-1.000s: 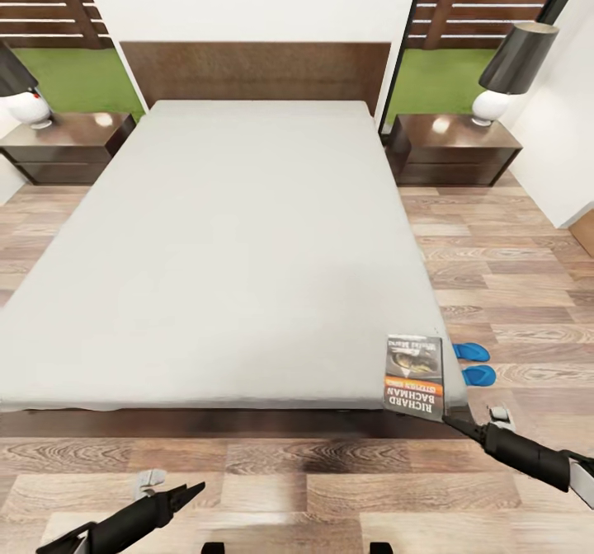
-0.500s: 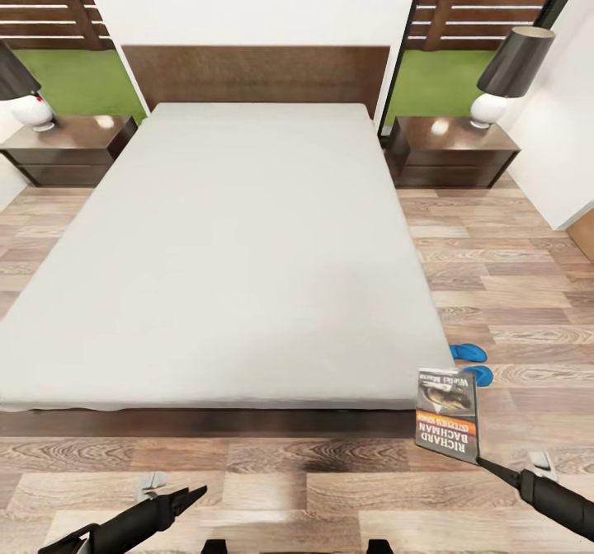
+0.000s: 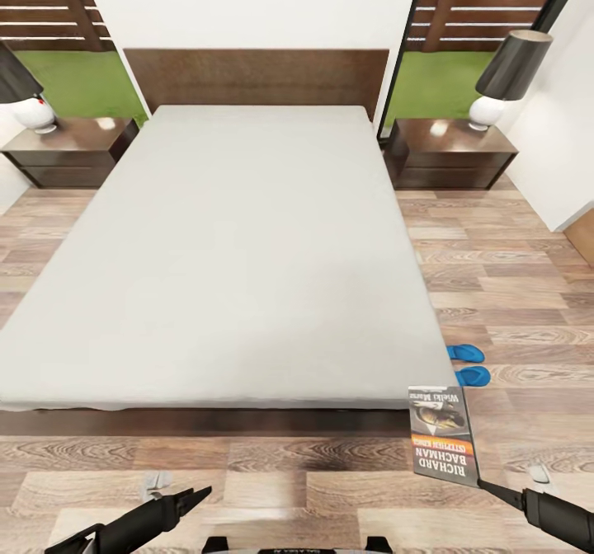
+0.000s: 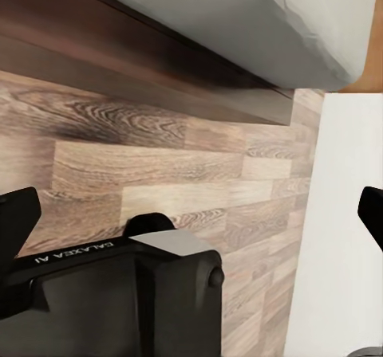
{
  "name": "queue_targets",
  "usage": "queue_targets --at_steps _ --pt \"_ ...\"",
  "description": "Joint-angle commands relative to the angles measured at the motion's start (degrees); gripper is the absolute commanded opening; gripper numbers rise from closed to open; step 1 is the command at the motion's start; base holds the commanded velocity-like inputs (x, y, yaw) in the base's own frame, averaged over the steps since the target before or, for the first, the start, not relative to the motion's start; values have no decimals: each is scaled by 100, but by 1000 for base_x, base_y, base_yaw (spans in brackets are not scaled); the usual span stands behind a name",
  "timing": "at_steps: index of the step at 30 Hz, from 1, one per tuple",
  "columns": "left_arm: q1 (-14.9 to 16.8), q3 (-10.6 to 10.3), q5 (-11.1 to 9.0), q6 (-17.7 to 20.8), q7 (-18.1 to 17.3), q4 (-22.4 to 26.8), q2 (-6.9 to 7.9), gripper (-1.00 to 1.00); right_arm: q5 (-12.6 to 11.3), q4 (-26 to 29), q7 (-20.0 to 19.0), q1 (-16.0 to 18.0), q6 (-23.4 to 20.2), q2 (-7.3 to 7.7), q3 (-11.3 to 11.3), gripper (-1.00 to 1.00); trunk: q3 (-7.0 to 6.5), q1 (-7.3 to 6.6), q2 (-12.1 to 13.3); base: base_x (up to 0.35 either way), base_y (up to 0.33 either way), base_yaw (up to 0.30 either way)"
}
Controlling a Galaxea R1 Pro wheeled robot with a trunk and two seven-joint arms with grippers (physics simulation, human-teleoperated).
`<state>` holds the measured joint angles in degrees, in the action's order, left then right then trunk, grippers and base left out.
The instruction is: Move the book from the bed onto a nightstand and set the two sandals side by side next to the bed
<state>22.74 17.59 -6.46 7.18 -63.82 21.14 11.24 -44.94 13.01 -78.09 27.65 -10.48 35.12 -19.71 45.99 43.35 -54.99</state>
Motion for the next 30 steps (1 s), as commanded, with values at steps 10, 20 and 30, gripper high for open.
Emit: queue_targets --at_steps 10,20,30 --pt "2 24 -13 62 -16 -5 -37 100 -64 -9 -4 3 -58 1 -41 -100 -177 -220 399 0 0 42" --pt "2 21 -13 64 -16 -5 -37 100 -66 -9 1 3 -51 -17 -41 -100 -356 -439 800 0 0 1" --pt "2 11 -13 61 -16 -5 -43 100 -61 -9 -4 3 -51 -31 -41 -100 -543 -659 1202 0 0 6"
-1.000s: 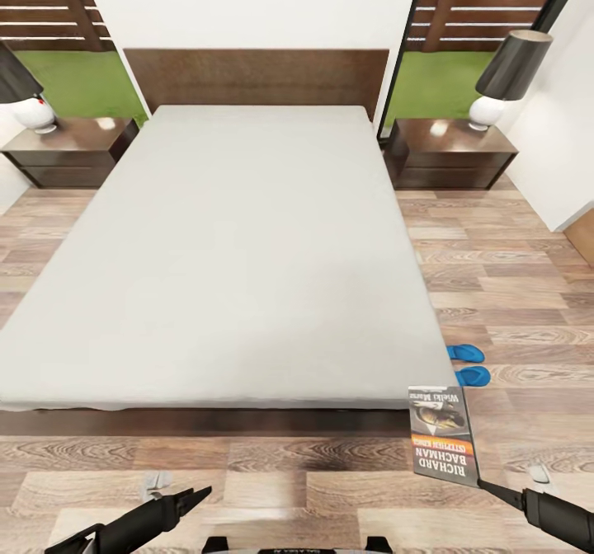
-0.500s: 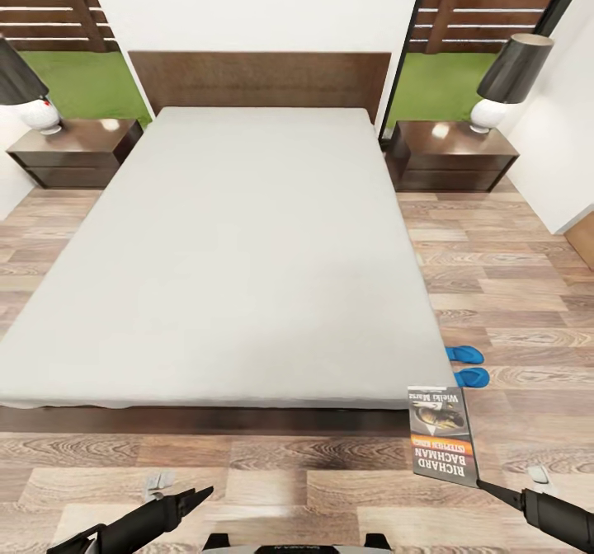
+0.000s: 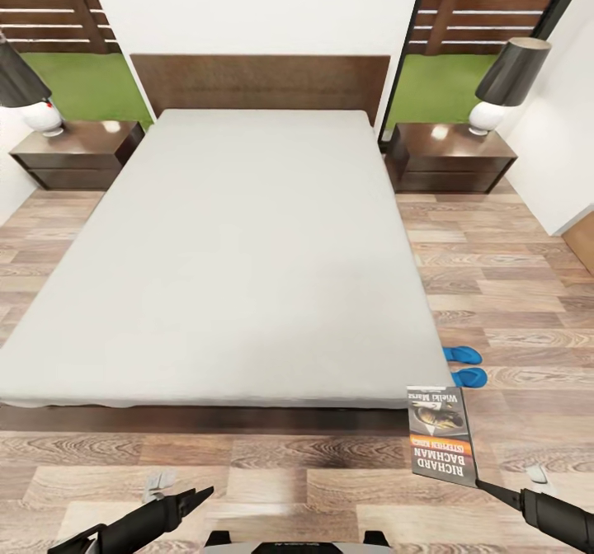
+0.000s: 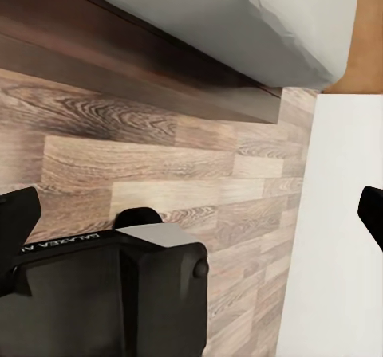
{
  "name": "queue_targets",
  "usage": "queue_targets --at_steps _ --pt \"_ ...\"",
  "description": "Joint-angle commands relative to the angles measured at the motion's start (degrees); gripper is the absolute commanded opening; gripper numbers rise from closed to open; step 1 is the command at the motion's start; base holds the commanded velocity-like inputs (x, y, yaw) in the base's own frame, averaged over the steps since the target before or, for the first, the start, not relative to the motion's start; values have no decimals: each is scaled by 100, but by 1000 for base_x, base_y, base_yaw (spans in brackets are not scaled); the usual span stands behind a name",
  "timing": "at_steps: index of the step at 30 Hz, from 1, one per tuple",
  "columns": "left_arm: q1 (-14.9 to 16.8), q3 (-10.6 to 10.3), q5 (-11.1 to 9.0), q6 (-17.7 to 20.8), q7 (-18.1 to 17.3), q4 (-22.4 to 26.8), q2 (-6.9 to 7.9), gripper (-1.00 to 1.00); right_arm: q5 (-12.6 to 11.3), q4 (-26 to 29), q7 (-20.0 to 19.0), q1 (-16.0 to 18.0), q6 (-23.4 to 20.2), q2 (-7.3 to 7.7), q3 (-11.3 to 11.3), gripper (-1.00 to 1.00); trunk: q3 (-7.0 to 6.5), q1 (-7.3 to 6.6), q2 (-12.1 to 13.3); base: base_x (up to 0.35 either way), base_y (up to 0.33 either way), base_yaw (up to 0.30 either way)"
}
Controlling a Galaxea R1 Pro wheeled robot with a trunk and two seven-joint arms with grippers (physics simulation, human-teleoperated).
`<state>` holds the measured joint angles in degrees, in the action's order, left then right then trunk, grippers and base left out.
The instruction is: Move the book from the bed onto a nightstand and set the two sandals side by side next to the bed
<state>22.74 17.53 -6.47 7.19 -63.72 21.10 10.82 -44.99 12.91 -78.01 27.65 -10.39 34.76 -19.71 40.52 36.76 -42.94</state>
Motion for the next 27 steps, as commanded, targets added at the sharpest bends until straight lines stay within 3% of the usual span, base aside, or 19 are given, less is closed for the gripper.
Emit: queue_targets --at_steps 1,17,27 --pt "3 16 -12 61 -26 -1 -1 100 -55 1 -12 3 -60 4 -42 -100 -17 -21 37 0 0 74" --pt "3 5 -12 62 -26 -1 -1 100 -54 1 -11 3 -51 1 -42 -100 -317 -373 679 0 0 23" --pt "3 4 -12 62 -18 -1 -1 100 -49 1 -7 3 -50 0 -42 -100 -552 -592 1080 0 0 190"
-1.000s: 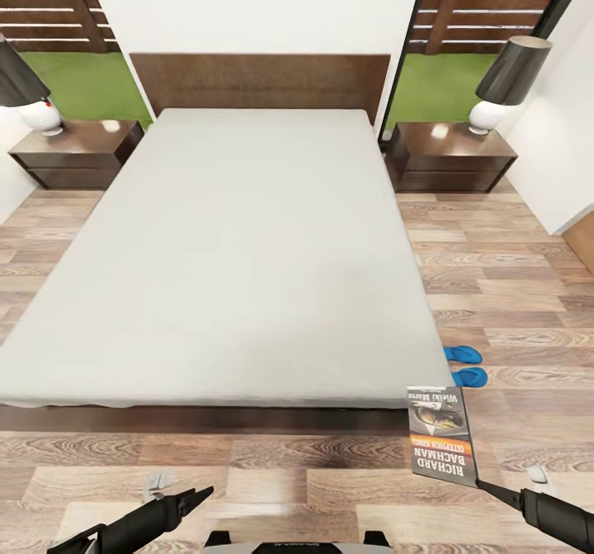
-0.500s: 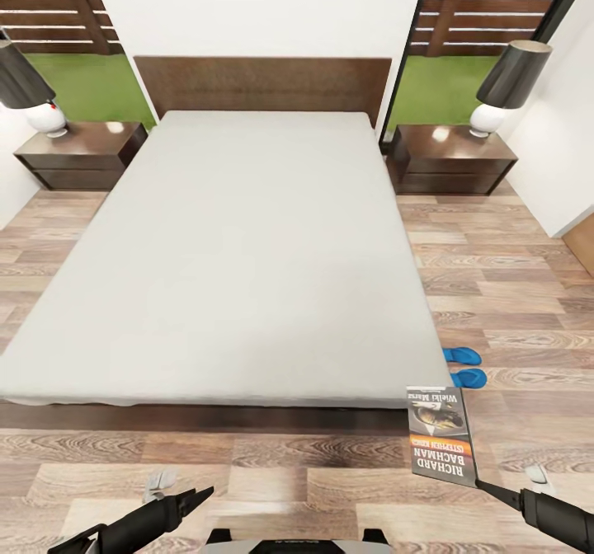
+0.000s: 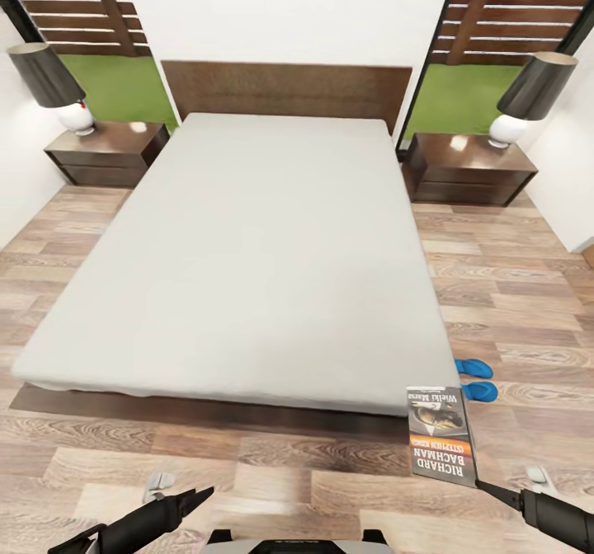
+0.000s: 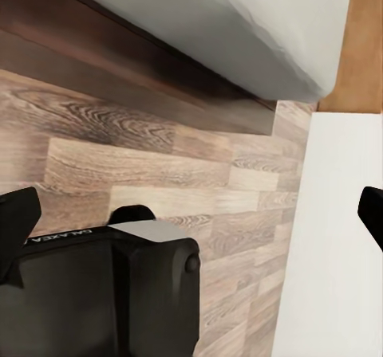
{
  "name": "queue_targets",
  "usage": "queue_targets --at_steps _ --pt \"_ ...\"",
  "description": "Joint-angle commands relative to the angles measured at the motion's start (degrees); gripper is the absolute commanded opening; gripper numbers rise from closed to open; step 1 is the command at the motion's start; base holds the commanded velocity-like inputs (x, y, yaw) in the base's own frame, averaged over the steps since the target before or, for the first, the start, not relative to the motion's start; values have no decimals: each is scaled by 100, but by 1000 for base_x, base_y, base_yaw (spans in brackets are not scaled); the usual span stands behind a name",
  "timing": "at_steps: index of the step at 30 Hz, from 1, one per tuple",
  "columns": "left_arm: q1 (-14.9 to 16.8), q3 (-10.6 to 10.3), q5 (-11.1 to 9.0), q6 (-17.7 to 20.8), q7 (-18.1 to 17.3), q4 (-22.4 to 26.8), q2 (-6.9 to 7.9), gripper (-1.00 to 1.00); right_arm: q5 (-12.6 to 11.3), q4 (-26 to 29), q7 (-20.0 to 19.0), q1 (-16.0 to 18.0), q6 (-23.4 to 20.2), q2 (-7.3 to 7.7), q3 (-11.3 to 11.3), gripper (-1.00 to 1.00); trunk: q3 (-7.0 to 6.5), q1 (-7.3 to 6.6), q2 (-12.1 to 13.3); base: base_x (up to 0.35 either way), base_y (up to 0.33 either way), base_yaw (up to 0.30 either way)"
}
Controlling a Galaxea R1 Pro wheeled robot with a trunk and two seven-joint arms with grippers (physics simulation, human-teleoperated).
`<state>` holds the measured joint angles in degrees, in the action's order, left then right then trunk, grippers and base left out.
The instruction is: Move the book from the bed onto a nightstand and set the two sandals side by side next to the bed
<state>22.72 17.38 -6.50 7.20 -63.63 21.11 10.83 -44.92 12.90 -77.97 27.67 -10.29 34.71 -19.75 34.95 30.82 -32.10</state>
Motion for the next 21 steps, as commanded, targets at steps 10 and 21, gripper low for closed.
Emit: queue_targets --at_steps 10,21 --pt "4 16 -16 54 -27 -76 -2 100 -53 1 0 2 -53 1 -38 -100 -75 -20 36 0 0 224" --pt "4 12 -14 53 -14 -167 -5 100 -52 -15 62 2 -21 -25 -55 -100 -143 -20 36 0 0 227"
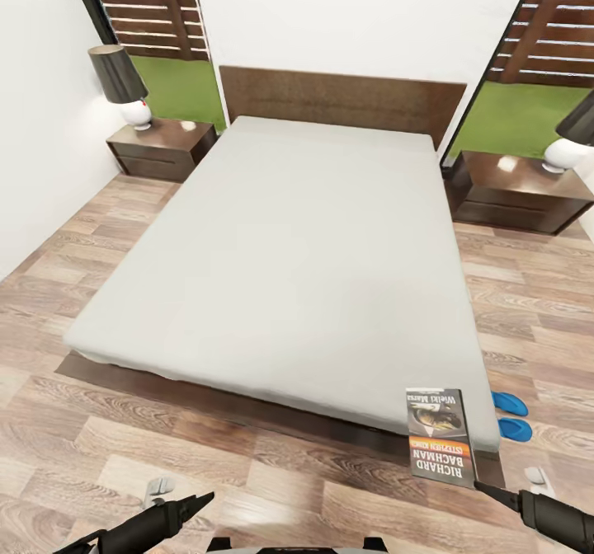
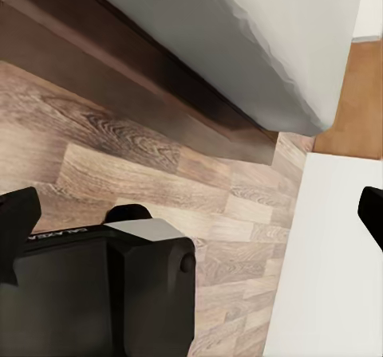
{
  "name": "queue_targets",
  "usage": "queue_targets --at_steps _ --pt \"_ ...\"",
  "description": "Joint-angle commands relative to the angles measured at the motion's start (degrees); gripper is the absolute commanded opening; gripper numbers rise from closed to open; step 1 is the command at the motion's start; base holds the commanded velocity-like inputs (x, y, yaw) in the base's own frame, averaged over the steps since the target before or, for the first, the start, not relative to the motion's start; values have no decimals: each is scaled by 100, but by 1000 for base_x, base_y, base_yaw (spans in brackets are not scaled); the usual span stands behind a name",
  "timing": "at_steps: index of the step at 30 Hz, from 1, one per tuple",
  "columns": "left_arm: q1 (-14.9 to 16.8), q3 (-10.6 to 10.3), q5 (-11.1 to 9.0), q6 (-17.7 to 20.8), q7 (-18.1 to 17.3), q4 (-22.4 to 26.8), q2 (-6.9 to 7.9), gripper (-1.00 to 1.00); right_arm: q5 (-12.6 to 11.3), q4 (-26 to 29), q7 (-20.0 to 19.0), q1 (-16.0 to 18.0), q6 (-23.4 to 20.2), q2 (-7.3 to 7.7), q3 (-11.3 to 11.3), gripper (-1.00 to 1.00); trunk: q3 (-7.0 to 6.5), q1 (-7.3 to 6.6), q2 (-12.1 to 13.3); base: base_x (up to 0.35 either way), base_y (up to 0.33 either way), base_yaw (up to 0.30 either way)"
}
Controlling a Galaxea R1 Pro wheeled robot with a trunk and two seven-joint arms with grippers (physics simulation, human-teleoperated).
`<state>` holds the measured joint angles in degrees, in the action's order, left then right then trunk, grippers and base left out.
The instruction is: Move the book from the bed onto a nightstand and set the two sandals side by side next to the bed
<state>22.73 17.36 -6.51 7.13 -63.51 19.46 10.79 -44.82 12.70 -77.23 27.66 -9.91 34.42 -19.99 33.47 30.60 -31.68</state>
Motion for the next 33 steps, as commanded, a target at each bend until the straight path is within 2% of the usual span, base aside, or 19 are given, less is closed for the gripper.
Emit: queue_targets --at_steps 1,5,9,12,15,16,18,21,24,29,33 --pt "4 14 -15 60 -24 -3 0 100 -62 -35 5 2 -59 -27 -30 -100 -1 2 -6 0 0 233" --pt "4 15 -17 55 -13 -4 0 100 -68 -324 39 2 -59 -180 -31 -100 -22 2 -6 0 0 246" --pt "4 9 9 54 14 1 -20 100 -70 -454 43 2 -56 -249 -31 -100 -39 2 -6 0 0 266" --pt "4 -27 252 56 29 10 -12 100 -71 -542 50 2 -55 -478 -24 -100 -49 2 -6 0 0 273" --pt "4 -87 716 48 89 11 -29 100 -71 -748 52 2 -55 -654 -23 -100 -56 2 -6 0 0 278" --pt "4 -123 924 45 161 7 -34 100 -71 -784 51 2 -55 -677 -23 -100 -58 2 -6 0 0 282" --pt "4 -176 1482 -72 546 -54 -56 100 -71 -827 51 2 -55 -701 -22 -100 -59 2 -6 0 0 284" --pt "4 -207 2130 -444 1019 -374 -71 100 -71 -849 39 2 -55 -713 -22 -100 -60 2 -6 0 0 287" --pt "4 -228 2679 -935 1207 -695 -99 100 -71 -855 34 2 -55 -716 -22 -100 -60 2 -6 0 0 289" --pt "4 -232 3282 -1152 1500 -822 -149 100 -71 -859 21 2 -43 -717 -17 -100 -60 2 -6 0 0 290" --pt "4 -233 3470 -1201 1869 -996 -210 100 -71 -886 2 2 111 -717 -14 -100 -60 2 -6 0 0 291"
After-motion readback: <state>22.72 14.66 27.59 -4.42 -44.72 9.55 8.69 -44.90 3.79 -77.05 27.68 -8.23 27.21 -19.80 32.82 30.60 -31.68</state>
